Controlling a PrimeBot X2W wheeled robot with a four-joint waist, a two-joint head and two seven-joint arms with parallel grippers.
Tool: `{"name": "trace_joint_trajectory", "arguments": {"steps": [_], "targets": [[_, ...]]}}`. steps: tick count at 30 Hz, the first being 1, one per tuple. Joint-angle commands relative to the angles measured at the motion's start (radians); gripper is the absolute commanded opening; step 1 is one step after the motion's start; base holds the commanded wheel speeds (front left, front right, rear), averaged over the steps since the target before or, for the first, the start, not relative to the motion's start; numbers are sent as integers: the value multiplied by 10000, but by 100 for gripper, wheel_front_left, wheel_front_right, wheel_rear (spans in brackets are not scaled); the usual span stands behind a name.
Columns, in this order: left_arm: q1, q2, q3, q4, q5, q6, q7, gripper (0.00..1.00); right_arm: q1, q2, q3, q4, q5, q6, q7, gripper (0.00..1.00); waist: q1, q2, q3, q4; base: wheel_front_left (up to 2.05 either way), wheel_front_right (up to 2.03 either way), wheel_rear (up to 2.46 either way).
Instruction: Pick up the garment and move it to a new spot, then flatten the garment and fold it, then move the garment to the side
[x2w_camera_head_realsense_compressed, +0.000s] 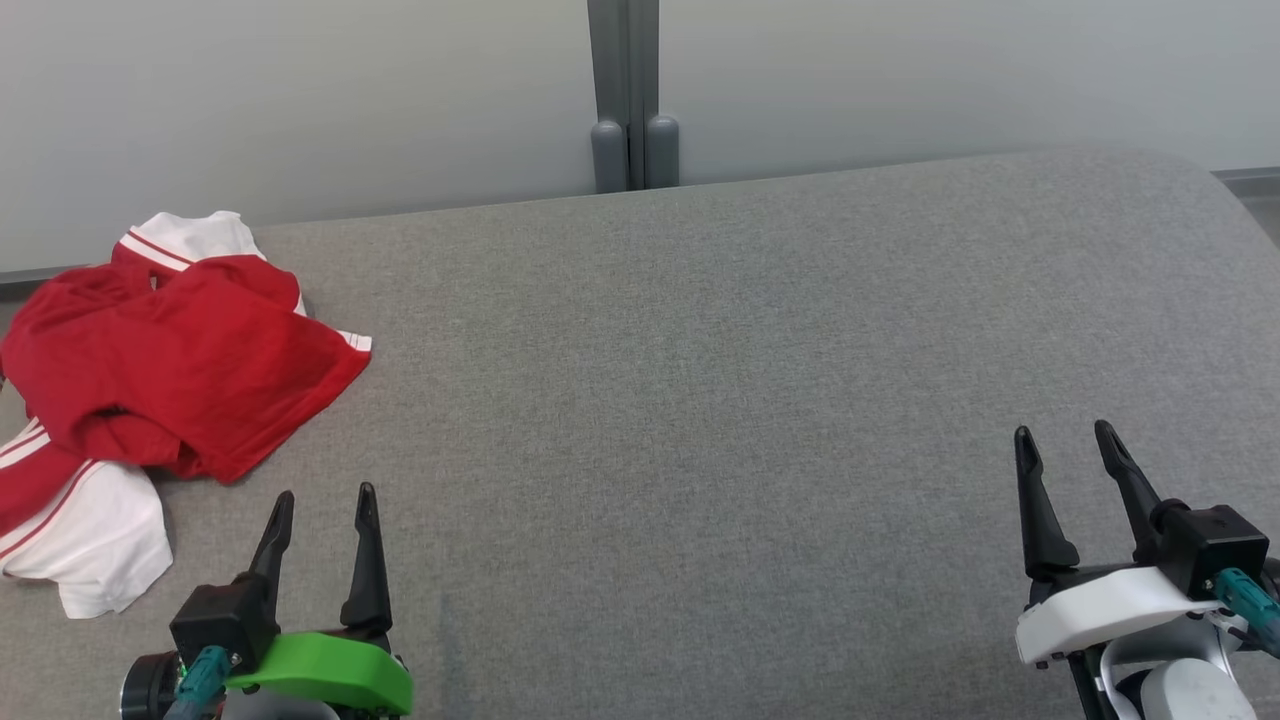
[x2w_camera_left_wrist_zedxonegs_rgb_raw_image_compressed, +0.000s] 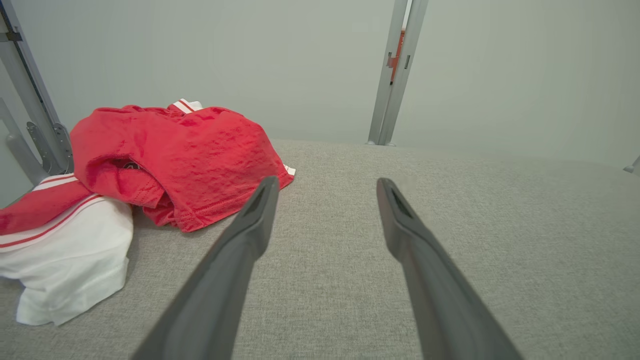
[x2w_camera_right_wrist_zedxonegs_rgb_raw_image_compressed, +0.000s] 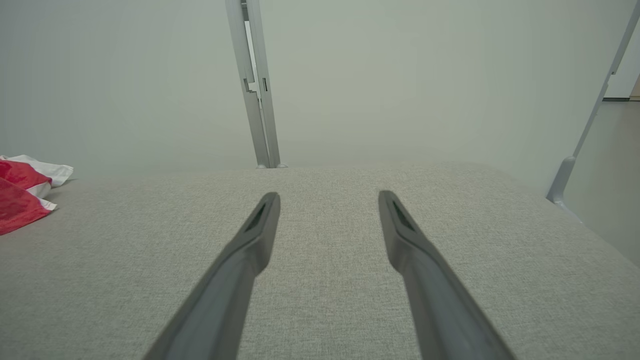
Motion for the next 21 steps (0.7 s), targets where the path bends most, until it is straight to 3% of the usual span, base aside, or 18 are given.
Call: {"name": "trace_joint_trajectory", "arguments": {"steps": [1,21], "targets": [[48,83,21,-1,242,64,-78,100,34,10,-60,-77,-182,0,-89,100,0,0,9,-4,0,0,0],[143,-16,326,193,1548,-132,-463,100,221,171,-198,110,-1166,0,-470,100,0,0,-26,-40,0,0,0]]}}
